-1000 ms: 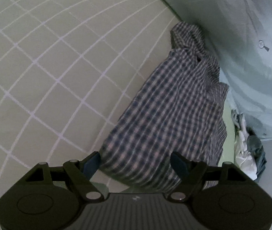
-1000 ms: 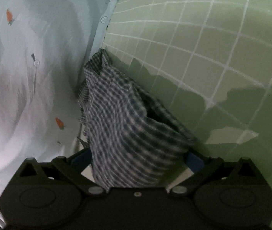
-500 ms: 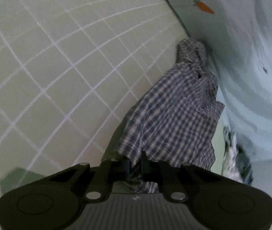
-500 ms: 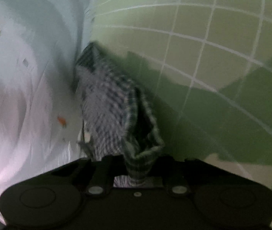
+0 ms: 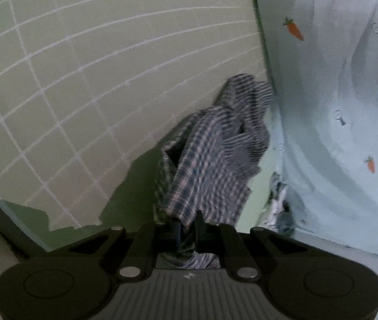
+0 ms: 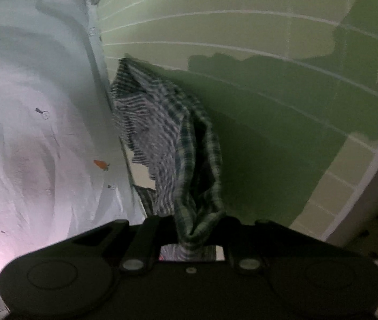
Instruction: Fold clothes
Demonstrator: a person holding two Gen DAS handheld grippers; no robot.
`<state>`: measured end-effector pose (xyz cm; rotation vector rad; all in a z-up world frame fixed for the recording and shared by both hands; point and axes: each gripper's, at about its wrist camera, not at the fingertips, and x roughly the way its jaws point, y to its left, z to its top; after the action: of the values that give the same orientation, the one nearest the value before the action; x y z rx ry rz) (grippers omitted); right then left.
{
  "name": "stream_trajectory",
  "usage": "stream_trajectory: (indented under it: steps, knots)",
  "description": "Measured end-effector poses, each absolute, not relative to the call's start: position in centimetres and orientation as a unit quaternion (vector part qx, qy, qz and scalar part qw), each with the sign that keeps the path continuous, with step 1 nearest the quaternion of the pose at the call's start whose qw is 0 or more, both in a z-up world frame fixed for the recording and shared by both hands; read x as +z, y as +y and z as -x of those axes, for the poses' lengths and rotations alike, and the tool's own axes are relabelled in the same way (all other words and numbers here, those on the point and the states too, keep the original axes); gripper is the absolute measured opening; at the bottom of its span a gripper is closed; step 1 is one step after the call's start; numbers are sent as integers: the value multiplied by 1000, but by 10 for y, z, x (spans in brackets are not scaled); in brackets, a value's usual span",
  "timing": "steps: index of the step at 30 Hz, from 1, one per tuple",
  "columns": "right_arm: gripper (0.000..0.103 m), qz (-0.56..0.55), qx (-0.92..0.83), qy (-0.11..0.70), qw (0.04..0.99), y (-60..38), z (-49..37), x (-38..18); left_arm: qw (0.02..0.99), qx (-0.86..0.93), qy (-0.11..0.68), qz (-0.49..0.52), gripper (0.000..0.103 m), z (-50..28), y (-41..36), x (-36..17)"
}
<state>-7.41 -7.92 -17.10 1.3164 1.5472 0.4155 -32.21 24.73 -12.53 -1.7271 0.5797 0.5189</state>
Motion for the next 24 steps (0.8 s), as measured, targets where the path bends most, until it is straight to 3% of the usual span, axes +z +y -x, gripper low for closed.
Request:
stream_trajectory:
  steps: [9, 24]
  knots:
    - [11, -593, 169, 626, 477, -55, 28, -137, 543, 200, 204, 790, 9, 295, 272, -94]
    - [22, -605, 195, 619, 462, 37, -119, -121, 527, 202, 162, 809, 9, 156, 379, -84]
